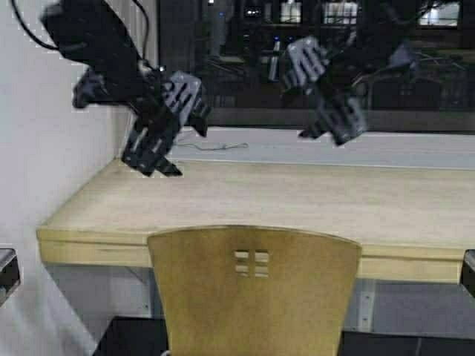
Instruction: Push the chairs under the table
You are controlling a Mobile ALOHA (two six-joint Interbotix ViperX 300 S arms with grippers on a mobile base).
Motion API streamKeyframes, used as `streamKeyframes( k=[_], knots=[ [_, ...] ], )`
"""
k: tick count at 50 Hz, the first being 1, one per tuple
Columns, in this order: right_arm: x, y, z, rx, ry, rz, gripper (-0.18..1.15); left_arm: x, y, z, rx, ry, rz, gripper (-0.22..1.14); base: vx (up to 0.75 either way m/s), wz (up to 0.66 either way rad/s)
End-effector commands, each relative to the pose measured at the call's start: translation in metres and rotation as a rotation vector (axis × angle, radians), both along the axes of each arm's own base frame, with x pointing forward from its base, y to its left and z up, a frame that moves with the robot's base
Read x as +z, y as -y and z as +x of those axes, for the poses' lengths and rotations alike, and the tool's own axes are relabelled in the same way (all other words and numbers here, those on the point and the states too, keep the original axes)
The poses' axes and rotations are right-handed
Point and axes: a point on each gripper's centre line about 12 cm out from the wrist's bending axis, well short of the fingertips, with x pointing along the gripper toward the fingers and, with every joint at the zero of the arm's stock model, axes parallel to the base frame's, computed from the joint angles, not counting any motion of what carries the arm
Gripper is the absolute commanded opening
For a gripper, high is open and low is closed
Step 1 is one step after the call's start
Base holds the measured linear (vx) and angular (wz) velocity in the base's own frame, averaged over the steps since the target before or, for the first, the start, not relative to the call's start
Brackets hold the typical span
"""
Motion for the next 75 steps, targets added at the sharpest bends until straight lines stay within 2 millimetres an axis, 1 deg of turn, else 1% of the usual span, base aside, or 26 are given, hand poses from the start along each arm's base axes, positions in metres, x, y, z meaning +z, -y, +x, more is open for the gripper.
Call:
streamKeyframes(
  k=[1, 5, 9, 11, 15, 18, 22, 25, 30, 34, 36, 38, 41, 45, 47, 50, 52, 56, 62, 68, 72, 75],
  knots=[
    [0.039, 0.017, -0.002, 0.098, 0.152, -0.079, 0.87, 0.034, -0.023, -0.001, -0.079, 0.128, 0.049, 1.01, -0.17, -0.1],
    [0.055, 0.031, -0.003, 0.153, 0.212, -0.156, 0.87, 0.046, -0.038, -0.004, -0.148, 0.181, 0.116, 1.01, -0.19, -0.09],
    [0.065, 0.035, -0.005, 0.234, 0.232, -0.245, 0.87, 0.058, -0.05, -0.007, -0.242, 0.218, 0.209, 1.01, -0.2, -0.09],
    [0.067, 0.034, -0.007, 0.281, 0.229, -0.295, 0.87, 0.064, -0.051, -0.008, -0.303, 0.229, 0.267, 1.01, -0.21, -0.1],
    [0.073, 0.032, -0.013, 0.38, 0.237, -0.413, 0.87, 0.068, -0.051, -0.013, -0.454, 0.219, 0.425, 1.01, -0.23, -0.07],
    [0.072, 0.033, -0.018, 0.442, 0.247, -0.495, 0.87, 0.067, -0.052, -0.014, -0.561, 0.19, 0.56, 1.01, -0.23, 0.02],
    [0.068, 0.036, -0.022, 0.464, 0.247, -0.528, 0.87, 0.064, -0.055, -0.013, -0.642, 0.133, 0.679, 1.01, -0.22, 0.06],
    [0.071, 0.037, -0.024, 0.447, 0.248, -0.511, 0.87, 0.068, -0.054, -0.01, -0.638, 0.137, 0.679, 1.01, -0.21, 0.1],
    [0.077, 0.041, -0.03, 0.449, 0.234, -0.54, 0.87, 0.083, -0.053, -0.011, -0.597, 0.161, 0.637, 1.01, -0.2, 0.11],
    [0.092, 0.051, -0.036, 0.451, 0.22, -0.604, 0.87, 0.104, -0.053, -0.018, -0.584, 0.194, 0.628, 1.01, -0.23, 0.13],
    [0.102, 0.056, -0.039, 0.454, 0.228, -0.643, 0.87, 0.119, -0.056, -0.02, -0.583, 0.214, 0.648, 1.01, -0.25, 0.11],
    [0.111, 0.058, -0.039, 0.459, 0.239, -0.679, 0.87, 0.13, -0.061, -0.02, -0.581, 0.227, 0.681, 1.01, -0.25, 0.13],
    [0.117, 0.064, -0.041, 0.459, 0.24, -0.719, 0.87, 0.141, -0.07, -0.021, -0.585, 0.238, 0.738, 1.01, -0.25, 0.12],
    [0.115, 0.067, -0.039, 0.455, 0.25, -0.727, 0.87, 0.149, -0.083, -0.023, -0.602, 0.227, 0.826, 1.01, -0.23, 0.09],
    [0.108, 0.069, -0.04, 0.455, 0.242, -0.726, 0.87, 0.152, -0.085, -0.026, -0.613, 0.218, 0.853, 1.01, -0.21, 0.09],
    [0.098, 0.073, -0.04, 0.452, 0.235, -0.723, 0.87, 0.155, -0.087, -0.028, -0.62, 0.215, 0.869, 1.01, -0.2, 0.08],
    [0.096, 0.076, -0.039, 0.445, 0.237, -0.725, 0.87, 0.155, -0.087, -0.03, -0.62, 0.219, 0.868, 1.01, -0.19, 0.06],
    [0.1, 0.078, -0.035, 0.434, 0.249, -0.728, 0.87, 0.151, -0.09, -0.029, -0.613, 0.225, 0.867, 1.01, -0.2, 0.08],
    [0.101, 0.086, -0.032, 0.402, 0.24, -0.721, 0.87, 0.148, -0.087, -0.021, -0.603, 0.249, 0.851, 1.01, -0.23, 0.11],
    [0.112, 0.085, -0.033, 0.392, 0.273, -0.721, 0.87, 0.143, -0.083, -0.006, -0.6, 0.249, 0.841, 1.01, -0.26, 0.23],
    [0.111, 0.086, -0.033, 0.39, 0.271, -0.72, 0.87, 0.139, -0.088, 0.003, -0.586, 0.225, 0.846, 1.01, -0.24, 0.31],
    [0.112, 0.086, -0.034, 0.389, 0.274, -0.719, 0.87, 0.133, -0.093, 0.007, -0.575, 0.202, 0.845, 1.01, -0.26, 0.32]
  ],
)
